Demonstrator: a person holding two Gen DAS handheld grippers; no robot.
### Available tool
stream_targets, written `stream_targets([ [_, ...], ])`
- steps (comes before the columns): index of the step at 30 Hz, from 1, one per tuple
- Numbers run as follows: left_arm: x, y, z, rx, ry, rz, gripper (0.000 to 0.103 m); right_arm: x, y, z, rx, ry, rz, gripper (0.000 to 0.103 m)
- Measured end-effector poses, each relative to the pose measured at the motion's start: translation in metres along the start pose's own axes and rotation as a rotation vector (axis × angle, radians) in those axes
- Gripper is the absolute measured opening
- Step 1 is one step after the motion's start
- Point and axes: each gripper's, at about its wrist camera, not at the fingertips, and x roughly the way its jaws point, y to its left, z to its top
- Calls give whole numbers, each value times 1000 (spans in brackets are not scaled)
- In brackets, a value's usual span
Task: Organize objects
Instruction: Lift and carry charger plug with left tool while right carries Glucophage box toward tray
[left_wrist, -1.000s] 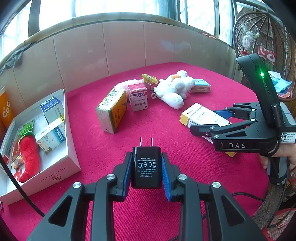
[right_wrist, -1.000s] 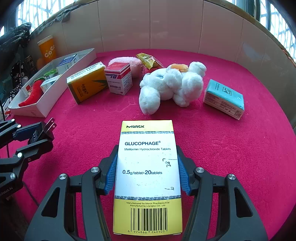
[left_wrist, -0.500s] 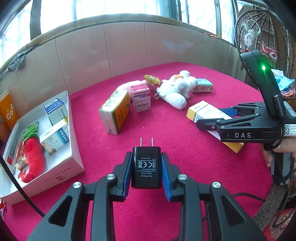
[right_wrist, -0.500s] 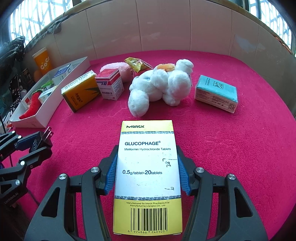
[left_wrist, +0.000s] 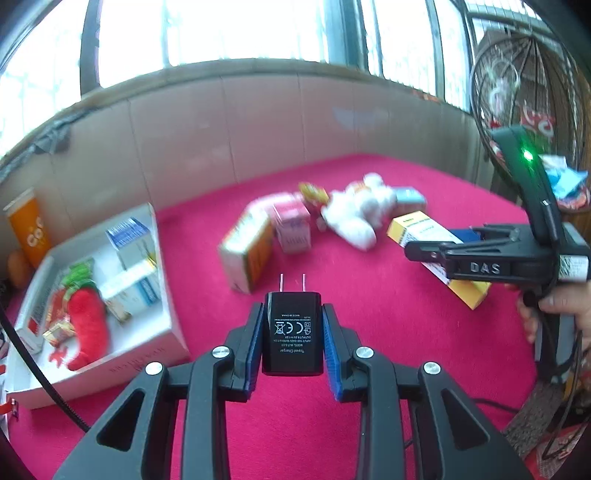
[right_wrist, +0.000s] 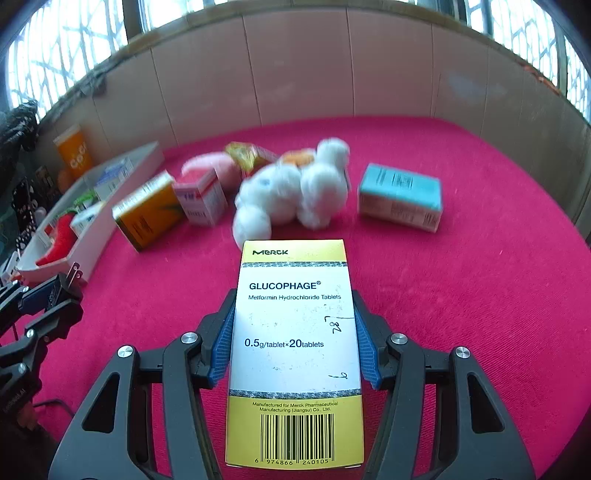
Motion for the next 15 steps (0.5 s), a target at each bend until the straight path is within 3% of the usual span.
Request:
stream_targets([
  [8,-32,42,17,-113,-78,60,29,-35,26,21,52,-134,96,56],
  [15,-52,76,25,-183,-119,128,29,-48,57,45,37,-178,143,56],
])
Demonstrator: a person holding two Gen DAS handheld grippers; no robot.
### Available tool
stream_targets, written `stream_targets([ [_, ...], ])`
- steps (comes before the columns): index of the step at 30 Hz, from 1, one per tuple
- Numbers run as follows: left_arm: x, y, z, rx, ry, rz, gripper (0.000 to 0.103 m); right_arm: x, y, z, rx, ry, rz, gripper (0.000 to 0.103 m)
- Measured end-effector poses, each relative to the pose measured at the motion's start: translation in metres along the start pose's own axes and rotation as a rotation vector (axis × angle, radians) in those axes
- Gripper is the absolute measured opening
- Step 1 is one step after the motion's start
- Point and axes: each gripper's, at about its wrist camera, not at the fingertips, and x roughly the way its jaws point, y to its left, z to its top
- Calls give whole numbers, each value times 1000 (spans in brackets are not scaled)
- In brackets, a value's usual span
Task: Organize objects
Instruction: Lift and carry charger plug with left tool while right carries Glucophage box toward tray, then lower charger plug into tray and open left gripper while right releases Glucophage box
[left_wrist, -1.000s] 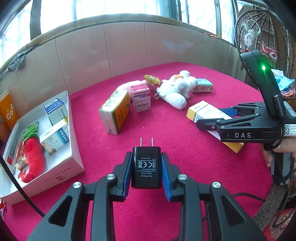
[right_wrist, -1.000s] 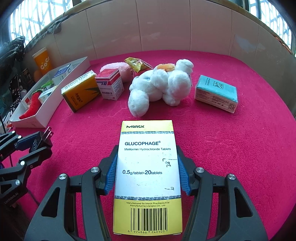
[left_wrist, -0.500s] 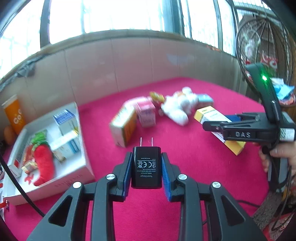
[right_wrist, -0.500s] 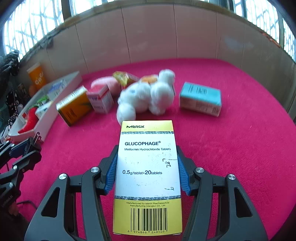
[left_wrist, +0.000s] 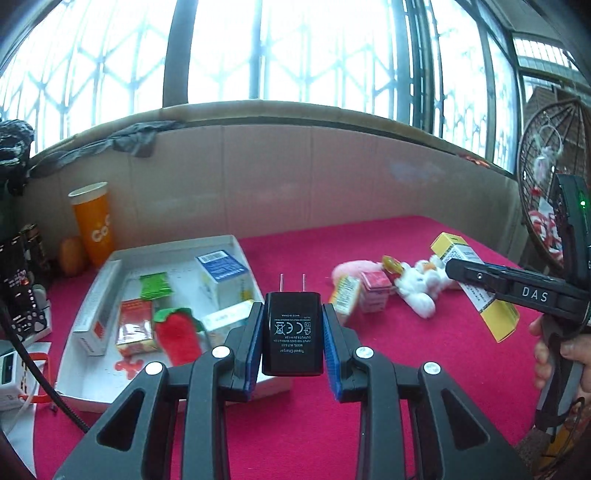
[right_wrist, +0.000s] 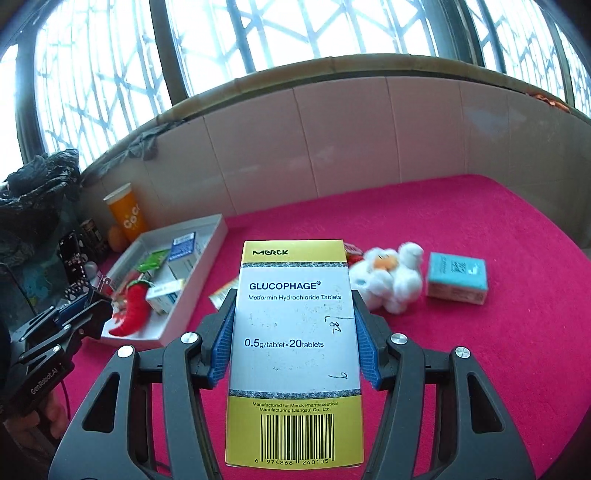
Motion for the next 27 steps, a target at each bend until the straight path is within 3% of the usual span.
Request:
stream_targets([
  [27,-7,92,4,-123,-1,130,29,44,85,44,-101,41,75,56],
])
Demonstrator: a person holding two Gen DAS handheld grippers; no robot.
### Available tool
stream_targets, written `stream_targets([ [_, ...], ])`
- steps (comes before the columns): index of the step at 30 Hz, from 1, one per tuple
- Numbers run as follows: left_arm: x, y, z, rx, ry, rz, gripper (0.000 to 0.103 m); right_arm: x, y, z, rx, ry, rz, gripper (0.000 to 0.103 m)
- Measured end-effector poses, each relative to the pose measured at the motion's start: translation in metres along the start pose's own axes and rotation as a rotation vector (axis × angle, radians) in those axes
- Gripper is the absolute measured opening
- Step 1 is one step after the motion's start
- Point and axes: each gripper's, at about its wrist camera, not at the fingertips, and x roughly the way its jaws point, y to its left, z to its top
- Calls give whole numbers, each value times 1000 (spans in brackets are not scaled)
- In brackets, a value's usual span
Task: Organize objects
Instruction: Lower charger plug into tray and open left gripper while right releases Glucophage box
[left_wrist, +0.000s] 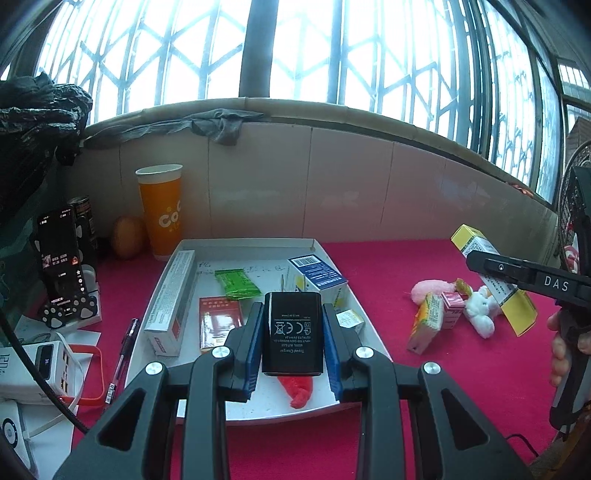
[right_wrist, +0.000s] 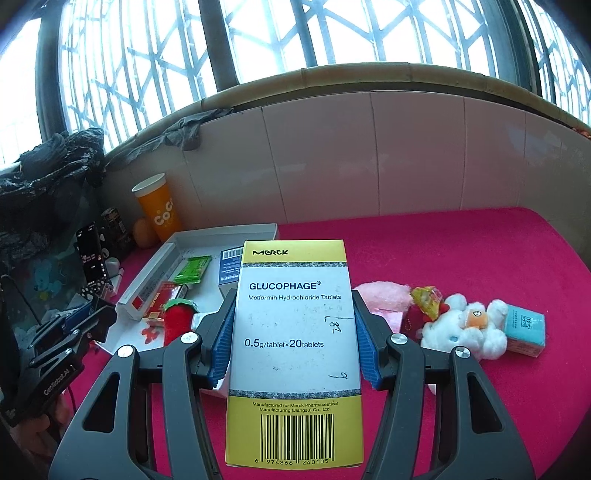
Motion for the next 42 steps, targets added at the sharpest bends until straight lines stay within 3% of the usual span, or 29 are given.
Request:
stream_targets([
  [13,13,55,10,-93,30,51,29,44,43,18,-37,77,84,56],
  [24,56,84,24,-218,120,13,29,86,78,35,-47,145,149,56],
  [34,94,75,27,-167,180,45,29,136,112,50,-61,194,181,56],
  [42,113,74,25,-142,216,66,30,166,125,43,-34,211,178,57],
])
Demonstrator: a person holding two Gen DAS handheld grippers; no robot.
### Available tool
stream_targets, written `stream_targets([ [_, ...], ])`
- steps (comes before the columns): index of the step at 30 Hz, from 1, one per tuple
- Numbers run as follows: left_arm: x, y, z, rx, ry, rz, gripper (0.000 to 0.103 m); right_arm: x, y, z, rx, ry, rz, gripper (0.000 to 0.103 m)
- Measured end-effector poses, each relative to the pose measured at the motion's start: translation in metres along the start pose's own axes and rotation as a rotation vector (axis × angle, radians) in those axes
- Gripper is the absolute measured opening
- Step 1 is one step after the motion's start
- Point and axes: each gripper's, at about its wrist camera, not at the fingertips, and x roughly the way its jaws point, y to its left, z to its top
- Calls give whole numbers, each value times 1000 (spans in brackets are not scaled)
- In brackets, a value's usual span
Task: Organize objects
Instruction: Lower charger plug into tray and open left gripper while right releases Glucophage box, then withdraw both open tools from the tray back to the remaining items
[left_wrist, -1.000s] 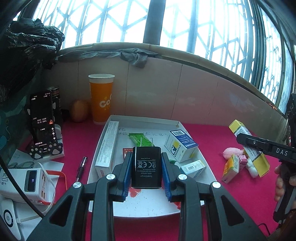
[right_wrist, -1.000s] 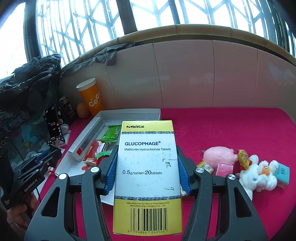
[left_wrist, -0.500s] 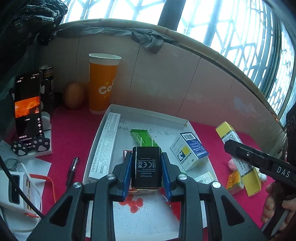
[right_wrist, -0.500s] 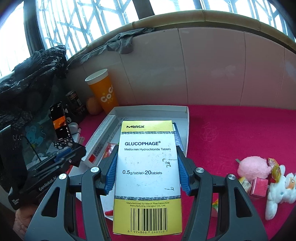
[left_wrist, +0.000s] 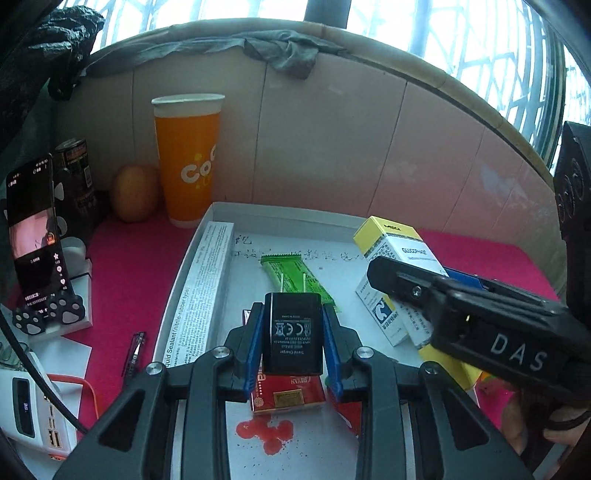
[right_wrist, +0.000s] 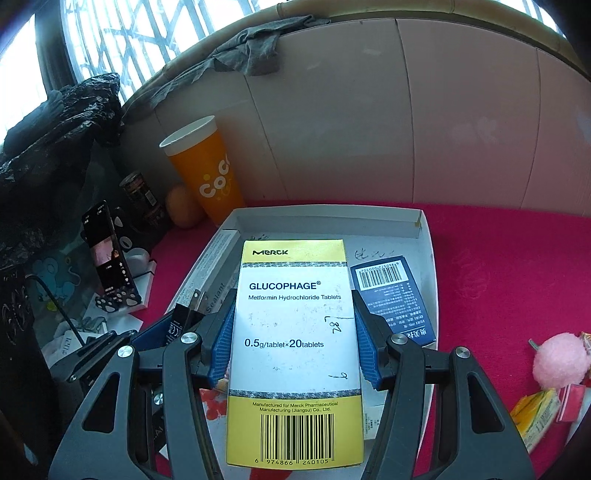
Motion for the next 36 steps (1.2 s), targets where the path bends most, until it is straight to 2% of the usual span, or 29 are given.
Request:
stream_targets([
  [2,3,2,-1,-10,14,0,30,4,0,-3,-3,-4,9,57],
  [3,3,3,0,-15,12,-2,34,6,0,-5,-2,-4,13,58],
  [4,2,3,-1,-19,6,-2,52,6,0,-6,-1,-5,18,66],
  [5,-1,2,-1,-18,-5,3,64,6,-1,-7,-1,-7,23,80],
  [6,-3,-1,-1,-5,-13,15,80,4,-1,-8,0,-13,25,85],
  [9,-14,-10,-1,34,-52,36,88,-6,-5,-9,8,-51,27,87],
  [10,-17,-13,0,42,-64,58,102,-10,-5,-9,7,-58,23,91],
  [13,-31,-21,0,44,-114,117,103,-26,-9,-11,22,-105,17,94],
  [21,-61,-31,-15,-2,-158,139,103,-63,-26,-27,81,-164,-2,94],
  [27,-77,-43,-24,13,-189,111,103,-93,-46,-49,125,-225,-17,94],
  [36,-79,-76,-31,70,-183,55,103,-112,-73,-60,187,-243,-34,94],
])
